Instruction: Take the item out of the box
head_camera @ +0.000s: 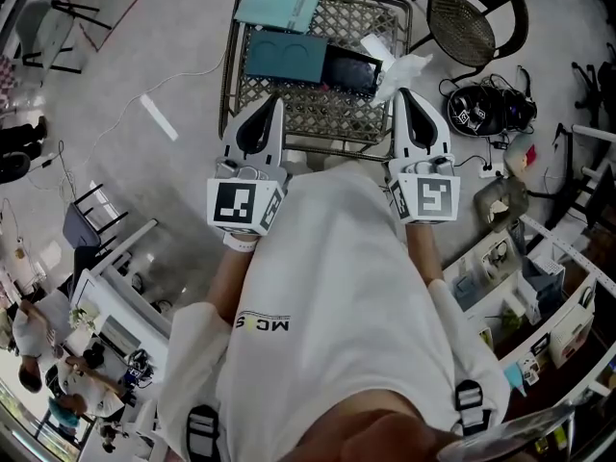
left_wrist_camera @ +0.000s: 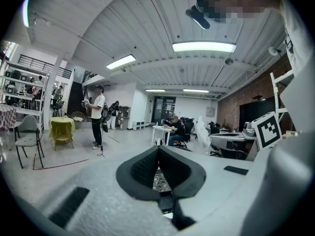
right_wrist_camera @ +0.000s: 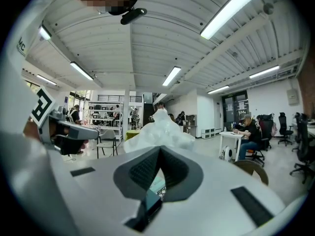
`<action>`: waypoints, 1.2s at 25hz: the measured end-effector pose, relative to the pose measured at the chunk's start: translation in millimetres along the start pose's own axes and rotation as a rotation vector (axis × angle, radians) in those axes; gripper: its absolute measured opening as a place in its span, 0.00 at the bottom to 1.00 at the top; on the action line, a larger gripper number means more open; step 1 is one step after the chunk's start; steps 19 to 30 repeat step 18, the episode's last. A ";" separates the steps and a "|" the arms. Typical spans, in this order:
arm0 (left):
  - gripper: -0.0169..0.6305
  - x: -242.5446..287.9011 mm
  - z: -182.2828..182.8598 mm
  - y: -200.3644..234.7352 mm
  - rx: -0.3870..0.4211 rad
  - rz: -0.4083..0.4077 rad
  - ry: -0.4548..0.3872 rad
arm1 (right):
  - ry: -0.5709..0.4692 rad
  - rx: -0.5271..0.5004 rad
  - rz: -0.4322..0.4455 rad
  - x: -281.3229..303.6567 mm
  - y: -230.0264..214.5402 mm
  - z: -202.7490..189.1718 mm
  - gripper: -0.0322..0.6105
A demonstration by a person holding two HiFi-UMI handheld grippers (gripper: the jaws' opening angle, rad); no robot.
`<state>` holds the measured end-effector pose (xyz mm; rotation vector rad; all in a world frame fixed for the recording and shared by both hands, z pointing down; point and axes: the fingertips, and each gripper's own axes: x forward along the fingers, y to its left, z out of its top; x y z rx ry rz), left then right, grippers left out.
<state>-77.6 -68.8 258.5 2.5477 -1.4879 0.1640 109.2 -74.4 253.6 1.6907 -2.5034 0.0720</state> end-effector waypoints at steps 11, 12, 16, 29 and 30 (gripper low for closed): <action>0.05 4.0 0.4 -7.1 0.005 -0.008 0.006 | 0.004 -0.002 0.009 -1.0 -1.5 -1.3 0.07; 0.05 4.4 0.3 -7.7 0.007 -0.008 0.007 | 0.003 -0.001 0.011 -0.9 -2.0 -0.8 0.07; 0.05 8.7 -0.3 -11.7 0.015 -0.014 0.008 | -0.002 -0.002 0.014 -0.7 -5.5 -1.0 0.07; 0.05 10.6 -2.1 -14.5 0.018 -0.019 0.012 | 0.001 -0.002 0.014 -1.5 -7.3 -3.5 0.07; 0.05 10.6 -2.1 -14.5 0.018 -0.019 0.012 | 0.001 -0.002 0.014 -1.5 -7.3 -3.5 0.07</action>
